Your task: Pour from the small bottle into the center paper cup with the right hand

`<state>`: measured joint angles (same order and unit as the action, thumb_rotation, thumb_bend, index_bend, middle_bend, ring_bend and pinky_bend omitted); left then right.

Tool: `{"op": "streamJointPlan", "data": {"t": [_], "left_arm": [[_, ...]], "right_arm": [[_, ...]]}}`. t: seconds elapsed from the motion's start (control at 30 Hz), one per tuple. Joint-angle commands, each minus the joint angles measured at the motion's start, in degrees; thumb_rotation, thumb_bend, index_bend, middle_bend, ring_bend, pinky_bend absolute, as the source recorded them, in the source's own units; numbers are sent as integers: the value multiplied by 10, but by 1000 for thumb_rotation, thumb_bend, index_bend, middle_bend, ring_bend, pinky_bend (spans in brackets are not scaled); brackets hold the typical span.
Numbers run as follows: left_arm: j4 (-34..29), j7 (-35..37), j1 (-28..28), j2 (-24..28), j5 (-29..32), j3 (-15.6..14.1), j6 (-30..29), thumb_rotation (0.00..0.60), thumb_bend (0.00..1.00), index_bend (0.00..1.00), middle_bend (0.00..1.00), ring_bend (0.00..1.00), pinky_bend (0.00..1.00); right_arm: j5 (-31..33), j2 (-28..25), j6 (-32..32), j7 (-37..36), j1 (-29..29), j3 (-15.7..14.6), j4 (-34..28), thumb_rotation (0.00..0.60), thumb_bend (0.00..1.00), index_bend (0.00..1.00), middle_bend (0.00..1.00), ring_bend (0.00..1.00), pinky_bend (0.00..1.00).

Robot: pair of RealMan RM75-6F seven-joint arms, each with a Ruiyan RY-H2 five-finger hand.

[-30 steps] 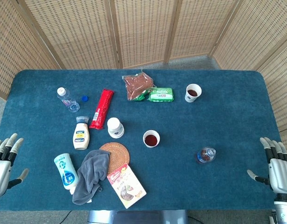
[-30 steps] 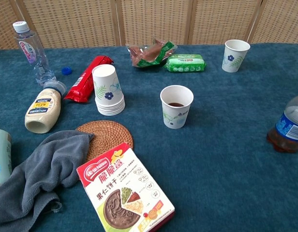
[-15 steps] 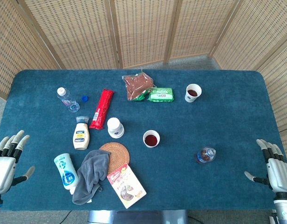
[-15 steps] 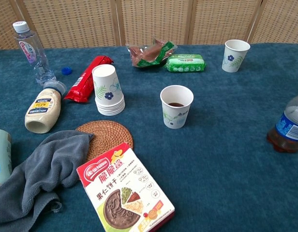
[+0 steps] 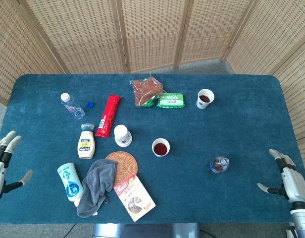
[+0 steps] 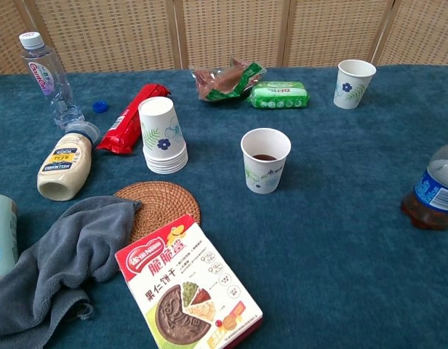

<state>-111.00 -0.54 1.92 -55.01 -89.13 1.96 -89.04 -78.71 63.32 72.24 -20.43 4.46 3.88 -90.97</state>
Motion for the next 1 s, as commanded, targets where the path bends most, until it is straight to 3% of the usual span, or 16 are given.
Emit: {"op": "streamJointPlan", "data": {"t": [0.03, 0.47, 1.0], "left_arm": [[5, 10, 0, 5, 0, 1, -1, 600, 320, 0, 0, 0, 0], [9, 31, -1, 13, -7, -3, -2, 600, 319, 0, 0, 0, 0], [11, 38, 0, 17, -5, -5, 1, 600, 319, 0, 0, 0, 0]], "right_arm": [[-17, 17, -17, -50, 11, -5, 27, 600, 0, 0, 0, 0, 0], [-82, 96, -2, -226, 36, -8, 110, 600, 0, 0, 0, 0, 0], [-91, 135, -13, -260, 66, -14, 114, 600, 0, 0, 0, 0, 0]]}}
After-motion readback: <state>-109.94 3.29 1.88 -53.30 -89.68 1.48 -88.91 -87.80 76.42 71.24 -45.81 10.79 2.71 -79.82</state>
